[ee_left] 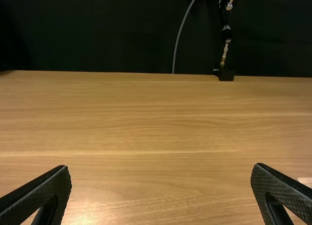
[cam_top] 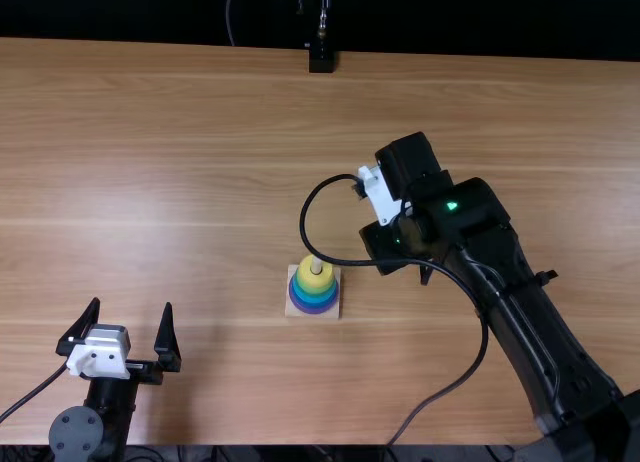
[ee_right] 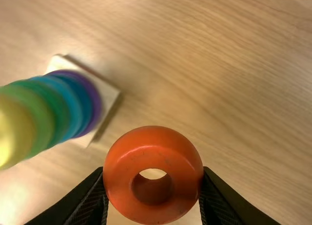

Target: Build the Hanoi tower: stack the rings onto the peg from bottom to top in this color order: purple, dark blue, light blue, dark green, light green, yellow, orange.

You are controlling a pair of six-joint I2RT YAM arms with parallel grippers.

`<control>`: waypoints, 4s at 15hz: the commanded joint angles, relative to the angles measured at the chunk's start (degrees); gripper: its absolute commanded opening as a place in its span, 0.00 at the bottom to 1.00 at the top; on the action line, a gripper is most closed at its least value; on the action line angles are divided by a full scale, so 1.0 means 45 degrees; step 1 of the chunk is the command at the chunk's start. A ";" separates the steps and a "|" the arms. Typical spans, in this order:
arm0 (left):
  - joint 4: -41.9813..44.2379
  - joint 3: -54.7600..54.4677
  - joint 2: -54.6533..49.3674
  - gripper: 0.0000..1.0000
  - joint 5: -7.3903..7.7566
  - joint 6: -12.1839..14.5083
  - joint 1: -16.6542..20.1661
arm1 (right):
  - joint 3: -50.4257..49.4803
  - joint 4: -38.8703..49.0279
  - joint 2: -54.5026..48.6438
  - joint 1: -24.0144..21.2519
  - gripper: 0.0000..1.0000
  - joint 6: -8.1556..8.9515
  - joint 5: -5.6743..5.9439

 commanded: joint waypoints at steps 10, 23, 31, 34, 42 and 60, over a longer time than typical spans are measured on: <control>-0.0570 -0.0245 -0.0138 1.00 0.0336 0.0109 0.0073 | 0.2974 -0.1637 -0.0300 0.2375 0.00 -0.0028 -0.0091; -0.0570 -0.0245 -0.0138 1.00 0.0336 0.0109 0.0073 | 0.2778 -0.1473 0.0540 0.3176 0.00 0.0066 -0.0067; -0.0570 -0.0245 -0.0138 1.00 0.0336 0.0109 0.0073 | 0.2778 -0.1473 0.0618 0.3157 0.00 0.0089 -0.0067; -0.0570 -0.0245 -0.0138 1.00 0.0336 0.0109 0.0073 | 0.2778 -0.1473 0.0794 0.3176 0.00 0.0089 -0.0067; -0.0570 -0.0245 -0.0138 1.00 0.0336 0.0109 0.0073 | 0.2759 -0.1473 0.1106 0.3196 0.00 0.0089 -0.0044; -0.0570 -0.0245 -0.0138 1.00 0.0336 0.0109 0.0073 | 0.2642 0.3871 -0.1804 0.1887 1.00 0.0066 0.3097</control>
